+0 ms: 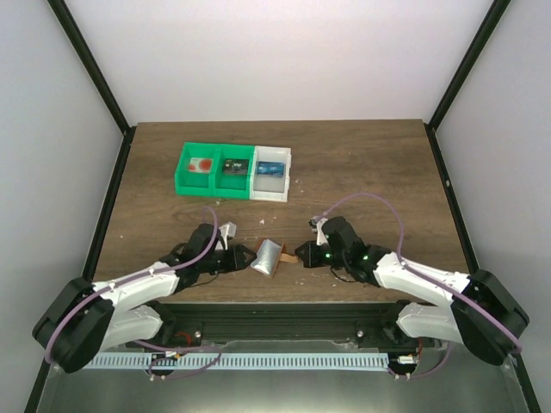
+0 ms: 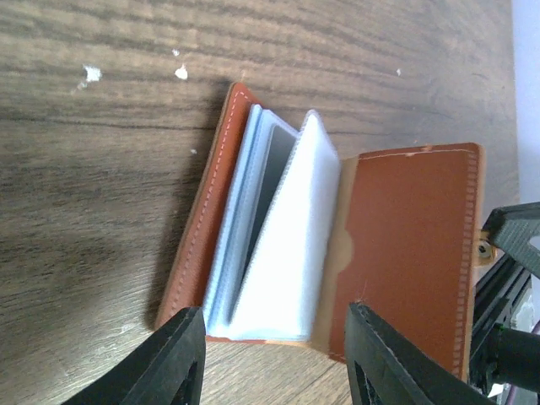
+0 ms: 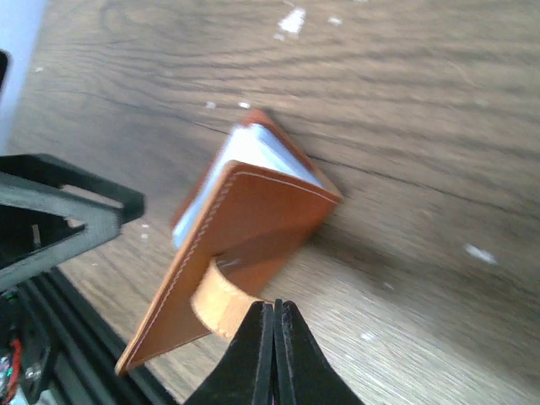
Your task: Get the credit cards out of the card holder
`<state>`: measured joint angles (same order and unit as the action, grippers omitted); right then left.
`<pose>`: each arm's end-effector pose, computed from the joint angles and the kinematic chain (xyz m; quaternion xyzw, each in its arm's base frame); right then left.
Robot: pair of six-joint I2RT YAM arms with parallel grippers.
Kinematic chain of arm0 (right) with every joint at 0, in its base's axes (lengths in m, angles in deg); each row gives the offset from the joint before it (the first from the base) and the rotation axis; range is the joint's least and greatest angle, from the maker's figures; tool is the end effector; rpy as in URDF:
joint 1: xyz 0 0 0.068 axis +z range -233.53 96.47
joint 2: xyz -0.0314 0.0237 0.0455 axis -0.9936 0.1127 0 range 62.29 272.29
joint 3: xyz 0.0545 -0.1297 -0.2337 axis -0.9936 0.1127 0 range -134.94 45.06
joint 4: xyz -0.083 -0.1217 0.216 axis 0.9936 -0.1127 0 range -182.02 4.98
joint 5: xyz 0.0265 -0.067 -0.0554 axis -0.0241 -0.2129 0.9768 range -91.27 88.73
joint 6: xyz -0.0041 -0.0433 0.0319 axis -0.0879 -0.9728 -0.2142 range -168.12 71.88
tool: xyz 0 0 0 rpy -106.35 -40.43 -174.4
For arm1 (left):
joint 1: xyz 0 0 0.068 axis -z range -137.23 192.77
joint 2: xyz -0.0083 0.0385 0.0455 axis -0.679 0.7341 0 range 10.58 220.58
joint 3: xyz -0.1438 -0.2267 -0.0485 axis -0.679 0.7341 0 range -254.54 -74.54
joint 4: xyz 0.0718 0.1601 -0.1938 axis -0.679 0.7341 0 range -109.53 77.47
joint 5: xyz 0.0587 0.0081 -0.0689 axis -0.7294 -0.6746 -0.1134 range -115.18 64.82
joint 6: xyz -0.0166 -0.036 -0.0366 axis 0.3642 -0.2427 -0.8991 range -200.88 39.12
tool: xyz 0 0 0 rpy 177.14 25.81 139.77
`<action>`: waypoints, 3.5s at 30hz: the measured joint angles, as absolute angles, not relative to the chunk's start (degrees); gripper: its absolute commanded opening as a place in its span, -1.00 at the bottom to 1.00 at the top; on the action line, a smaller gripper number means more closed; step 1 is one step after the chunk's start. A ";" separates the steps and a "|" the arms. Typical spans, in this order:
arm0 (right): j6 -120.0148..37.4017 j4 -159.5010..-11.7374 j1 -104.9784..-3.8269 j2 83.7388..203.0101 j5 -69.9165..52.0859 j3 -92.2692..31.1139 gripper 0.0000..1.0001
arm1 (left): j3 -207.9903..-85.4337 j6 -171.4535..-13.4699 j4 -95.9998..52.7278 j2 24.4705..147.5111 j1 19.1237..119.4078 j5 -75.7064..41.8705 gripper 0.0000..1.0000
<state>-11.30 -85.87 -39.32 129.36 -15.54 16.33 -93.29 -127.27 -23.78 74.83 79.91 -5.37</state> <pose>0.1592 0.1671 0.1831 -0.1109 0.8910 0.3619 0.2508 0.1526 -0.1307 0.1476 -0.0015 0.9001 -0.3877 0.1989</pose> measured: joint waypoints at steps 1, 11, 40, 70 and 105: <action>-10.71 -86.28 -39.76 128.86 -15.14 17.24 -0.99 | -93.35 -127.16 -23.94 75.53 79.89 -5.21 -0.07; -2.71 -90.85 -42.86 127.98 -9.09 21.90 -0.99 | -96.54 -125.63 -26.10 85.39 79.87 -0.40 -0.14; 5.37 -90.78 -42.91 128.51 -4.63 25.42 -0.99 | -93.13 -130.92 -42.73 94.15 79.87 7.42 -0.26; 5.85 -86.83 -42.95 131.92 -5.37 24.85 -0.70 | -93.35 -137.74 -55.59 99.31 81.38 13.43 -1.00; 5.37 -87.96 -33.86 142.10 -21.55 5.29 -0.18 | -89.09 -133.37 -34.43 77.22 82.51 3.14 -1.00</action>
